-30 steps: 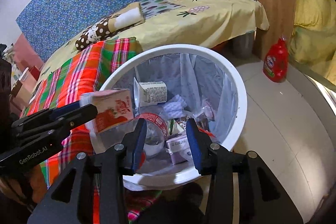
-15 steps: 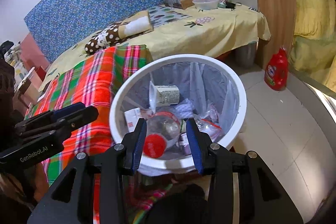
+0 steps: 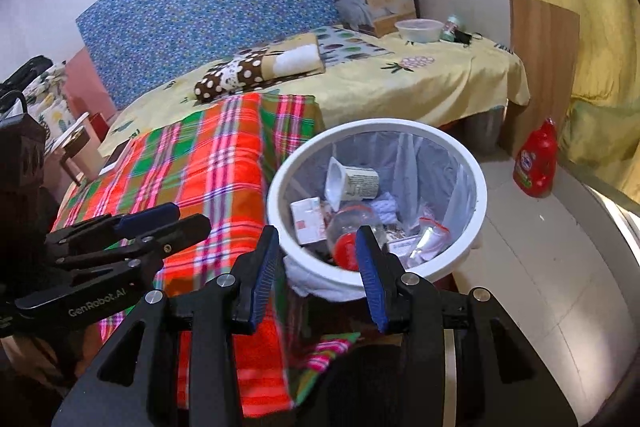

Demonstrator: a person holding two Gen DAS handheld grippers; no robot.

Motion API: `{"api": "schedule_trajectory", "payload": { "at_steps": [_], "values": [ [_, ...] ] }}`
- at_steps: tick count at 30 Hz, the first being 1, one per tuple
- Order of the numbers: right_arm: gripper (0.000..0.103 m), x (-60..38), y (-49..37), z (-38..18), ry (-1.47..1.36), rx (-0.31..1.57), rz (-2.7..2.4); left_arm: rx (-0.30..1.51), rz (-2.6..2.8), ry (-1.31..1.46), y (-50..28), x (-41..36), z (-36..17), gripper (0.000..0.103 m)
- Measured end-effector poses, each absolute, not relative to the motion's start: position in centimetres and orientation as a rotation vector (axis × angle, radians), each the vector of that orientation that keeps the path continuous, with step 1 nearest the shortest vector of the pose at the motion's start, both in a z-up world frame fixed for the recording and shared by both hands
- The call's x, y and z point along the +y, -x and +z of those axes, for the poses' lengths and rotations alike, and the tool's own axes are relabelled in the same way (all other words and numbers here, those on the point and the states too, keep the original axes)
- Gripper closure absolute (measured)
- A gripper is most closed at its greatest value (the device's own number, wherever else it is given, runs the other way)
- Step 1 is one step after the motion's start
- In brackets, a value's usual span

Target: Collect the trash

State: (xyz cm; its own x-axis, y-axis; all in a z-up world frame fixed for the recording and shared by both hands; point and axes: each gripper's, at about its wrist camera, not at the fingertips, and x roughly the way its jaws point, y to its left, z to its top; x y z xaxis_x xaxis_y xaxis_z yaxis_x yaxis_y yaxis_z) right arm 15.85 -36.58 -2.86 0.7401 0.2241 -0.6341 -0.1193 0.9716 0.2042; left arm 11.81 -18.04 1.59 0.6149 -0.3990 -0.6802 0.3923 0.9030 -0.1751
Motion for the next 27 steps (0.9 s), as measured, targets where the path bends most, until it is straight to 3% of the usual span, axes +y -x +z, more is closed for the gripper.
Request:
{"api": "schedule_trajectory", "payload": {
  "at_steps": [27],
  "values": [
    [0.061, -33.9, -10.2, -1.7, -0.09, 0.642, 0.202, 0.75, -0.366, 0.036, -3.7, -14.1, 2.8, 0.056]
  ]
}}
